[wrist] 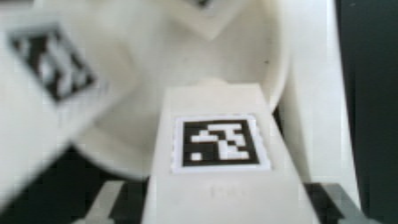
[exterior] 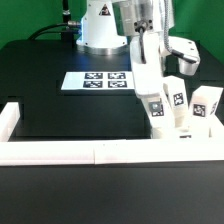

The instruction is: Assemble stool

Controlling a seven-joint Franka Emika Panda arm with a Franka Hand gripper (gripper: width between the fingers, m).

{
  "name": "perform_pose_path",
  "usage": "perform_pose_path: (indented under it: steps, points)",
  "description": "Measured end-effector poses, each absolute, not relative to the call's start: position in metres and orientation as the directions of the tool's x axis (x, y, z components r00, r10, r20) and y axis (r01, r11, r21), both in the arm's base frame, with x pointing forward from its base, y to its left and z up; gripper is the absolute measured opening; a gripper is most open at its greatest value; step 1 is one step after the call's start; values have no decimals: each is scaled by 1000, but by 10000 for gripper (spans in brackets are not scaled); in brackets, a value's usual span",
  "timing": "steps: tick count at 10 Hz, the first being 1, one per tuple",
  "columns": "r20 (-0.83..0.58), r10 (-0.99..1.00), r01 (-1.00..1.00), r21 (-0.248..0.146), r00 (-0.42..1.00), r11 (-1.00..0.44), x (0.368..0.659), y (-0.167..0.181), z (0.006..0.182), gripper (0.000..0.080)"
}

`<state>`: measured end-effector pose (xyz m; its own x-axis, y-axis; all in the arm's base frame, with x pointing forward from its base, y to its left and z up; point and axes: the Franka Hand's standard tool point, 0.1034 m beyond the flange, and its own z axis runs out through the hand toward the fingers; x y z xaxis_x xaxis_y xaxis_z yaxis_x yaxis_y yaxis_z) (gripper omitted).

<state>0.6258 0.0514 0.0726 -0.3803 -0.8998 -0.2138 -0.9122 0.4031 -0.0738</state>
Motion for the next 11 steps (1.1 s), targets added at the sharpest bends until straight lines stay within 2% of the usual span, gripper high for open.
perform_pose_path:
  steps: [1,3,6,7,8,9,10,11]
  points:
    - [-223,-849,-860,-72,-480,505,629,61,73,337]
    - [-227,-773,-788,-36,-593,615,628,71,68,337]
    - [-229,-768,-783,-33,-599,621,628,73,68,337]
    - [-229,-768,-784,-33,-598,620,628,73,68,547]
    - [-227,-809,-823,-46,-543,566,628,72,69,547]
    - [-231,-857,-871,-69,-460,486,630,69,76,631]
    - [-240,-869,-882,-85,-433,463,633,74,84,645]
    - [-243,-906,-916,-119,-347,382,637,78,94,645]
